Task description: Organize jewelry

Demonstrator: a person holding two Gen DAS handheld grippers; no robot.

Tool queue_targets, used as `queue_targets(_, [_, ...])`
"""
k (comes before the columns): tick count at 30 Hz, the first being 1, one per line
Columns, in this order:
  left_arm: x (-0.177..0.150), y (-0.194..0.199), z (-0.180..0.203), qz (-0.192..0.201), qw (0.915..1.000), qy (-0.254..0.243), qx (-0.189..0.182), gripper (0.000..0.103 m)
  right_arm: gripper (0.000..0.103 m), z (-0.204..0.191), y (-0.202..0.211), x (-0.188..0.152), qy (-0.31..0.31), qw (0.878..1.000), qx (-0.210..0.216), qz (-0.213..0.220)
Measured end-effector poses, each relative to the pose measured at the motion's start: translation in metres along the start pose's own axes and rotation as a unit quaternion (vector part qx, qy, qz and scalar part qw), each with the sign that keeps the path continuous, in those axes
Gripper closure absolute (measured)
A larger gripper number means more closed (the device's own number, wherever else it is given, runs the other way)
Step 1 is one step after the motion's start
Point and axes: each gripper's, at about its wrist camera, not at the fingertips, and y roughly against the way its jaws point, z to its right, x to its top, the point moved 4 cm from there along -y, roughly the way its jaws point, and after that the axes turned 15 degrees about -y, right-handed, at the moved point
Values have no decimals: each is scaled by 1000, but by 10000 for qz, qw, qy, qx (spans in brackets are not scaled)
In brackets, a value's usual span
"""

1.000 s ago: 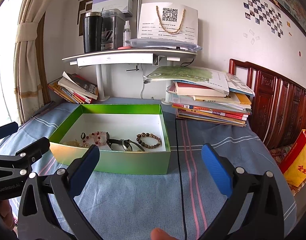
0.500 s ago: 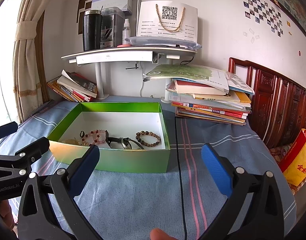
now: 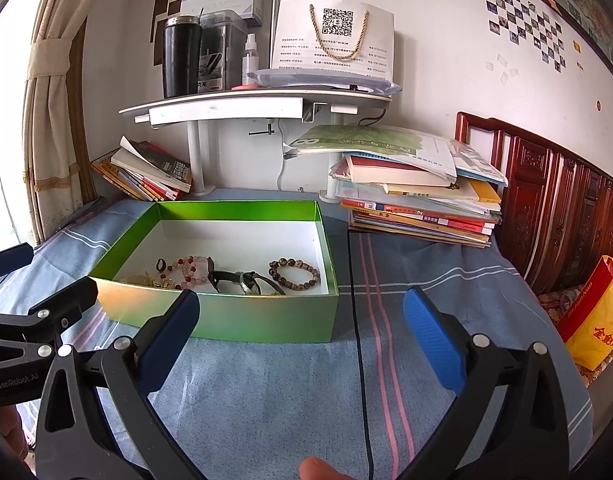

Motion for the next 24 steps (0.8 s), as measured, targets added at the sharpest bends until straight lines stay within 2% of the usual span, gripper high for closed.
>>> queue_targets(18, [-2, -1, -1, -60, 9999, 40, -92, 4, 3, -1, 0, 0, 20, 10000, -15, -13])
queue_targets(21, [-5, -4, -2, -159, 9996, 105, -192, 4, 3, 0, -3, -2, 69, 9999, 9, -93])
queue_targets(24, [-12, -15, -1, -402, 9991, 71, -153, 4, 3, 17, -22, -3, 206, 9988, -195, -408])
